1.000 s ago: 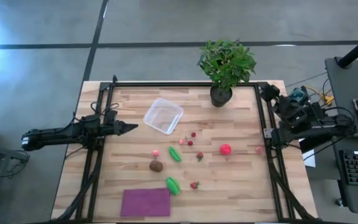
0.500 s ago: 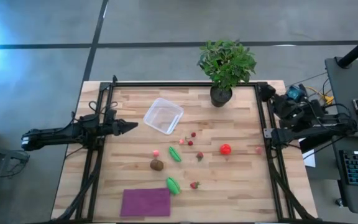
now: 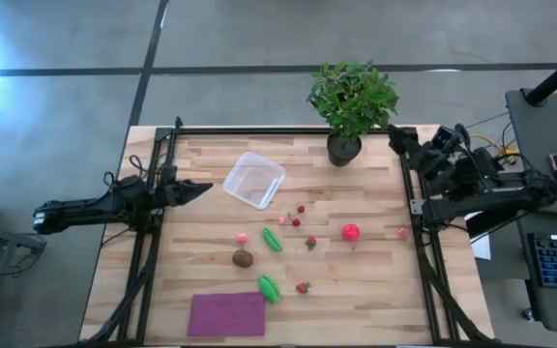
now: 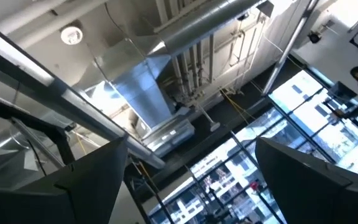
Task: Pick and placing Produce into tupperware
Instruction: Put the right peach into the transparent bin
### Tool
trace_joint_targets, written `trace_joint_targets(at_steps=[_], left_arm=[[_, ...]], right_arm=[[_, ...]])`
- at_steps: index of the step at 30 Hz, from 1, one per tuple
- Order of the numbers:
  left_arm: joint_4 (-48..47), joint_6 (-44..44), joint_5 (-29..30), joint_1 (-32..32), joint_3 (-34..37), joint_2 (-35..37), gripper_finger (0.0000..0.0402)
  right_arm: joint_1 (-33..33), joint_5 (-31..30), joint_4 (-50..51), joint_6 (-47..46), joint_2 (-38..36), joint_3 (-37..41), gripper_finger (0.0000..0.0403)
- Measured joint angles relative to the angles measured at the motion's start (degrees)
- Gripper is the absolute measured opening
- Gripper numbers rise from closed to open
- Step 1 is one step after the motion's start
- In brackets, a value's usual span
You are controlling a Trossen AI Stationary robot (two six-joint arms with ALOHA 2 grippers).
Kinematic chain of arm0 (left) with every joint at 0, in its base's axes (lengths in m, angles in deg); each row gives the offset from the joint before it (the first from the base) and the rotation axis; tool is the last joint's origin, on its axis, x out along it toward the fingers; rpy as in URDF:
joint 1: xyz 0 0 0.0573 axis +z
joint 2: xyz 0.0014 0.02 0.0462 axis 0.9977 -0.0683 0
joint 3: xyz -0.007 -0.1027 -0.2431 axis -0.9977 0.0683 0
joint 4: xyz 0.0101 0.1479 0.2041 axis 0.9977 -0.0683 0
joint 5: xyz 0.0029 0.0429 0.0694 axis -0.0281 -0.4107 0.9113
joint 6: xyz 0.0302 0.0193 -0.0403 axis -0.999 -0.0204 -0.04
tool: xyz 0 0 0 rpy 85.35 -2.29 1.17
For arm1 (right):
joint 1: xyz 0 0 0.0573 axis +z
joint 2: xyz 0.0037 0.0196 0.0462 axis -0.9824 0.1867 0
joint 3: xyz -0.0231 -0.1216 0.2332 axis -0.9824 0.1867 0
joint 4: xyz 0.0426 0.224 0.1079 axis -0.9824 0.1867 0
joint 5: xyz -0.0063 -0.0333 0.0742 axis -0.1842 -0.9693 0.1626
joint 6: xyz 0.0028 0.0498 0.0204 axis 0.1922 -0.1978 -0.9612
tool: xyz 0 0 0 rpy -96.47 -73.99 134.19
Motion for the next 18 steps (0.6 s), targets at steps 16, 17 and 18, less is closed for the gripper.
trace_joint_targets(at_steps=[16, 17, 18], left_arm=[[2.5, 0.2, 0.2, 0.0, -0.1, 0.0, 0.0201], [2.5, 0.2, 0.1, 0.0, -0.1, 0.0, 0.0201], [2.6, 0.3, 0.1, 0.0, -0.1, 0.0, 0.0201]], right_arm=[[0.0, -15.4, 98.1, -21.5, 14.8, -32.8, 0.0324], [0.0, -15.5, 104.8, -24.4, 16.9, -34.8, 0.0324], [0.0, -15.4, 111.2, -27.3, 18.9, -36.4, 0.0324]])
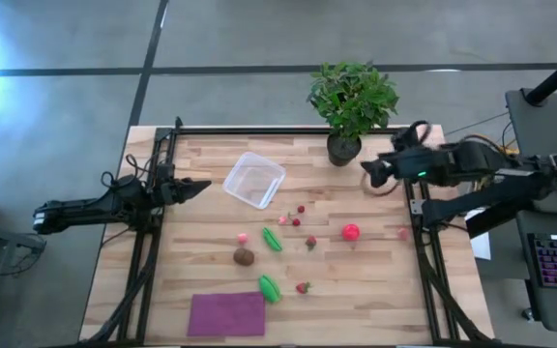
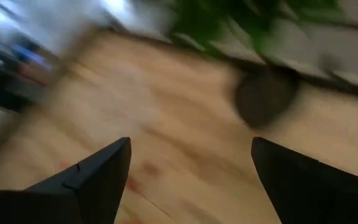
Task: Pick and placing Produce into tupperware
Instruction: Put the right peach into the transparent bin
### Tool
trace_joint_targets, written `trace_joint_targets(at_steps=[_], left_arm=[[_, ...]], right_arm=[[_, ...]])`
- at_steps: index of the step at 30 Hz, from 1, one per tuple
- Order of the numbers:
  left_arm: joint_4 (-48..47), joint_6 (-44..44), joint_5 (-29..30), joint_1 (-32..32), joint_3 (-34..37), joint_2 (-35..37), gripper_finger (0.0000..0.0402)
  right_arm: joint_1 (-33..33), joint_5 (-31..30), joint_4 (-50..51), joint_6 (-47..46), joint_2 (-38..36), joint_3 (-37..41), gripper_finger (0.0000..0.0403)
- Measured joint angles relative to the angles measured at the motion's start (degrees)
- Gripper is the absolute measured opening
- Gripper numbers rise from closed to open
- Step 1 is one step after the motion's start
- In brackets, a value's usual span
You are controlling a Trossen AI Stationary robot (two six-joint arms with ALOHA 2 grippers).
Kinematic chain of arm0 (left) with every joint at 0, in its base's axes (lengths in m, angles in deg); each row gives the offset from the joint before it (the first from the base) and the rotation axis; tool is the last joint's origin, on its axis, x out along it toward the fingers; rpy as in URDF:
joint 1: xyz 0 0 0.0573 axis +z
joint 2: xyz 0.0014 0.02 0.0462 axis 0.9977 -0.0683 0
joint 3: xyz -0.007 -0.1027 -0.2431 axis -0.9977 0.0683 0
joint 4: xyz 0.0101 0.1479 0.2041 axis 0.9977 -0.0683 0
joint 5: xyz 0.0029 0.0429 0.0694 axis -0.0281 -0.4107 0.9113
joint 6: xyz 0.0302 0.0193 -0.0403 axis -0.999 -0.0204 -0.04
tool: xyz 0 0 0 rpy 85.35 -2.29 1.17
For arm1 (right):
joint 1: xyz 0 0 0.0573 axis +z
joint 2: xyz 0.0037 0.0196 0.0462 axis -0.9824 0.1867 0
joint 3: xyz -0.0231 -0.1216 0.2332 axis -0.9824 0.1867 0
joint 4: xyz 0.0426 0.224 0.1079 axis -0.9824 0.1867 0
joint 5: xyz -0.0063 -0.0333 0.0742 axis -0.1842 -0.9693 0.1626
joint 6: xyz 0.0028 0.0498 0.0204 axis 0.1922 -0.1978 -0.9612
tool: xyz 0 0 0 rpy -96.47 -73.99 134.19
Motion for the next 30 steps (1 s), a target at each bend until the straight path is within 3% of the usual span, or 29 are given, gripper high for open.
trace_joint_targets(at_steps=[6, 19, 26, 30], left_arm=[[0.0, 0.2, 0.0, 0.0, 0.0, 0.1, 0.0201], [0.0, 0.4, 0.0, 0.0, 0.0, 0.0, 0.0201], [-0.1, 0.4, 0.0, 0.0, 0.1, 0.0, 0.0201], [-0.2, 0.4, 0.0, 0.0, 0.1, 0.0, 0.0201]], right_arm=[[0.1, 6.6, 21.5, -5.7, 11.1, -3.9, 0.0324], [0.1, 29.7, 21.8, 17.8, 26.1, 7.2, 0.0324], [0.6, 40.2, 21.8, 23.7, 27.8, 17.6, 0.0324], [1.2, 41.7, 21.7, 24.3, 27.6, 23.0, 0.0324]])
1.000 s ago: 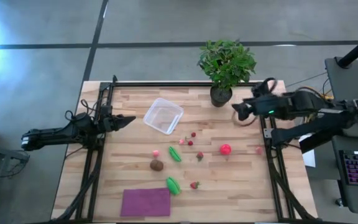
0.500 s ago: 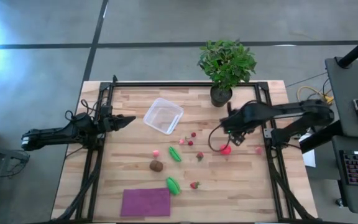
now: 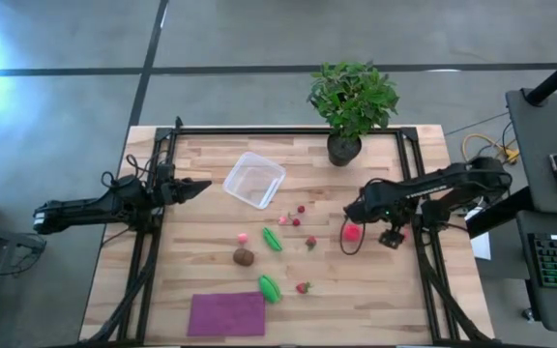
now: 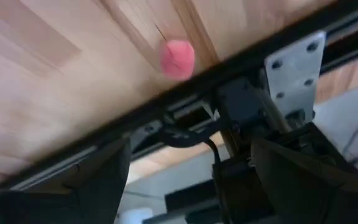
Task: Pick and placing Produce into tupperware
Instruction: Put the right peach into the transparent bin
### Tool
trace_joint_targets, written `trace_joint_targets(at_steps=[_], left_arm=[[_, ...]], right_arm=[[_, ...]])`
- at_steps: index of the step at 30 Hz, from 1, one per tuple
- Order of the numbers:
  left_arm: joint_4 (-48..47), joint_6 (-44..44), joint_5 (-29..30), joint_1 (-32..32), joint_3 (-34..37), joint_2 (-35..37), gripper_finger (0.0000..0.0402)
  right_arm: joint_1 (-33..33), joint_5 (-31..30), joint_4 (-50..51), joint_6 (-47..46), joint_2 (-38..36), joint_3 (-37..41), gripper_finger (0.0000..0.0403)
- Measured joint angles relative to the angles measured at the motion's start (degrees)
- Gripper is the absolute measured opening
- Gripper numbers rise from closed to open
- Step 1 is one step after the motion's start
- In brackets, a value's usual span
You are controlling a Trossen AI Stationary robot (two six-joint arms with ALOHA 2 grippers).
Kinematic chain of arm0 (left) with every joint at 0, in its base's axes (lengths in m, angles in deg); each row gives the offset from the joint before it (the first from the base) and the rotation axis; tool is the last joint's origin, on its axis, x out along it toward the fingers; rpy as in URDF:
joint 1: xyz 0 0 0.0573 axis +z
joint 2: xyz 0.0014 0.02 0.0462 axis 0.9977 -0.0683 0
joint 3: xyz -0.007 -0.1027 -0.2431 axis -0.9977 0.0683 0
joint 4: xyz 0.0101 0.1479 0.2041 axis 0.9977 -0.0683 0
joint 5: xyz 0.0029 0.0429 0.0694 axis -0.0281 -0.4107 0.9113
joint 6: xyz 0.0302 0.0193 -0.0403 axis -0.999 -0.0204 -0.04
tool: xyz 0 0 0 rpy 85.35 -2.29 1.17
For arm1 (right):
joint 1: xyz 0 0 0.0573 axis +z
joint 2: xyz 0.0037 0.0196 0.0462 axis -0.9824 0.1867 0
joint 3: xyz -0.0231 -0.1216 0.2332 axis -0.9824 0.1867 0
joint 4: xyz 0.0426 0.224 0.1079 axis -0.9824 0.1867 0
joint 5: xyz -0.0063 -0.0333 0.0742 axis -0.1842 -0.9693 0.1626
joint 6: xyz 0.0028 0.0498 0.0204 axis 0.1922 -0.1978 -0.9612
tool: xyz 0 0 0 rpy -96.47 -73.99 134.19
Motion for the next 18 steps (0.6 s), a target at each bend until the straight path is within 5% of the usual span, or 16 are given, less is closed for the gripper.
trace_joint_targets(at_steps=[10, 15, 18], left_arm=[[0.1, 0.0, 0.0, 0.0, 0.1, -0.5, 0.0201], [-0.1, 0.0, 0.0, 0.0, 0.1, -0.7, 0.0201], [0.0, 0.0, 0.0, 0.0, 0.1, -0.8, 0.0201]], right_arm=[[0.2, 0.7, -5.5, 5.3, 2.6, 2.4, 0.0323], [0.2, 12.0, -5.3, -0.6, 6.5, 2.5, 0.0318], [0.2, 13.5, -5.3, -1.5, 10.6, 2.6, 0.0314]])
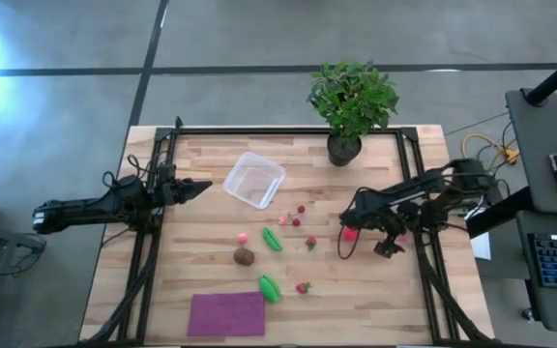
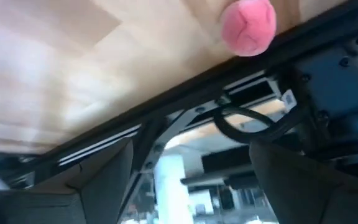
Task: Pick and placing Produce into tupperware
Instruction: Put the right peach into the transparent bin
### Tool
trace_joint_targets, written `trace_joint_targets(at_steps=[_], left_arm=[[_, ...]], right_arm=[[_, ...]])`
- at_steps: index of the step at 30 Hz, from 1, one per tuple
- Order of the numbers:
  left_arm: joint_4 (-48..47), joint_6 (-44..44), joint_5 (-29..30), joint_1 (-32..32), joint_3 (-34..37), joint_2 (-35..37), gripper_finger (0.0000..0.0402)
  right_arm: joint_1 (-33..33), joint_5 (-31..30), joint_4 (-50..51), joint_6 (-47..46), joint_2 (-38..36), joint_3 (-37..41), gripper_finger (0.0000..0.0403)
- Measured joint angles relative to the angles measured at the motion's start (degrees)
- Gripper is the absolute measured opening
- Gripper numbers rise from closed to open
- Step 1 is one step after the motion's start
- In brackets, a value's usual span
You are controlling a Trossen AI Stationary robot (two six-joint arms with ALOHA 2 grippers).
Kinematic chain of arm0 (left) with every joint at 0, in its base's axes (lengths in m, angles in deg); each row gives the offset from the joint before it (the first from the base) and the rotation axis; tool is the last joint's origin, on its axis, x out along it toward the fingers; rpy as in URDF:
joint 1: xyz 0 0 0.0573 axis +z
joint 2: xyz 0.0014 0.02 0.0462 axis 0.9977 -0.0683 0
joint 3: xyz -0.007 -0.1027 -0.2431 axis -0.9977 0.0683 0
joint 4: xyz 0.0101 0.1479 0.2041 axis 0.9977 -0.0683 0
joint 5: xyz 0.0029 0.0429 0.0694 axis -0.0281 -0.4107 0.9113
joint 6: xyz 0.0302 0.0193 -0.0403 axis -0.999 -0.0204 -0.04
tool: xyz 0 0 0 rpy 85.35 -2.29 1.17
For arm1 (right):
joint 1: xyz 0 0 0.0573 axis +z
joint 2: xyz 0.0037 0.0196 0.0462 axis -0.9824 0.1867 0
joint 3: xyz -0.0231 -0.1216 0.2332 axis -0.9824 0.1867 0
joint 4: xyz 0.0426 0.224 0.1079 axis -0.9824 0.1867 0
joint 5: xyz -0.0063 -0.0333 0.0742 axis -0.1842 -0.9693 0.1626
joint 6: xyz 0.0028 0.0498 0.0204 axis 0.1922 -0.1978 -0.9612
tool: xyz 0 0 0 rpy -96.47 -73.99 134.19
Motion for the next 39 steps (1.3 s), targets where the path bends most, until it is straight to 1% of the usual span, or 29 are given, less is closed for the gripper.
trace_joint_targets(at_steps=[6, 12, 14, 16, 20, 23, 27, 30, 31, 34, 39], left_arm=[[0.0, 0.0, 0.0, 0.0, 0.0, 0.0, 0.0201], [0.0, 0.0, 0.9, 0.0, 0.0, -0.1, 0.0201], [0.0, 0.0, 0.9, 0.0, 0.0, -0.1, 0.0201], [-0.1, 0.0, 0.9, 0.0, 0.0, -0.3, 0.0201], [0.0, 0.0, 0.9, 0.0, 0.0, -0.3, 0.0201], [0.0, 0.0, 0.9, 0.0, 0.0, -0.3, 0.0201], [-0.1, 0.0, 0.9, 0.0, 0.0, -0.4, 0.0201], [0.0, 0.0, 0.9, 0.0, 0.0, -0.5, 0.0201], [-0.1, 0.0, 0.9, 0.0, 0.0, -0.5, 0.0201], [0.0, 0.0, 0.9, 0.0, 0.1, -0.5, 0.0201], [-0.1, 0.0, 0.9, 0.0, 0.1, -0.7, 0.0201]], right_arm=[[0.0, -7.5, -0.2, 5.7, 6.6, -0.2, 0.0307], [0.0, -8.2, -0.6, 14.9, 10.8, -3.2, 0.0297], [0.0, -8.4, -2.1, 18.0, 11.8, -4.0, 0.0296], [0.0, -9.4, -4.1, 18.9, 12.3, -4.3, 0.0297], [0.0, -10.9, -4.9, 17.7, 13.4, -3.8, 0.0296], [0.0, -13.6, -5.8, 14.4, 13.6, -3.1, 0.0297], [-0.2, -12.6, -10.2, 5.9, 12.1, -2.1, 0.0297], [-0.2, -12.2, -10.8, -1.6, 10.8, -1.9, 0.0296], [-0.2, -11.4, -11.1, -2.8, 10.3, -1.9, 0.0295], [1.1, -9.7, -12.2, -2.2, 7.9, -1.9, 0.0291], [3.7, -9.0, -10.9, 3.3, 2.7, -1.7, 0.0290]])
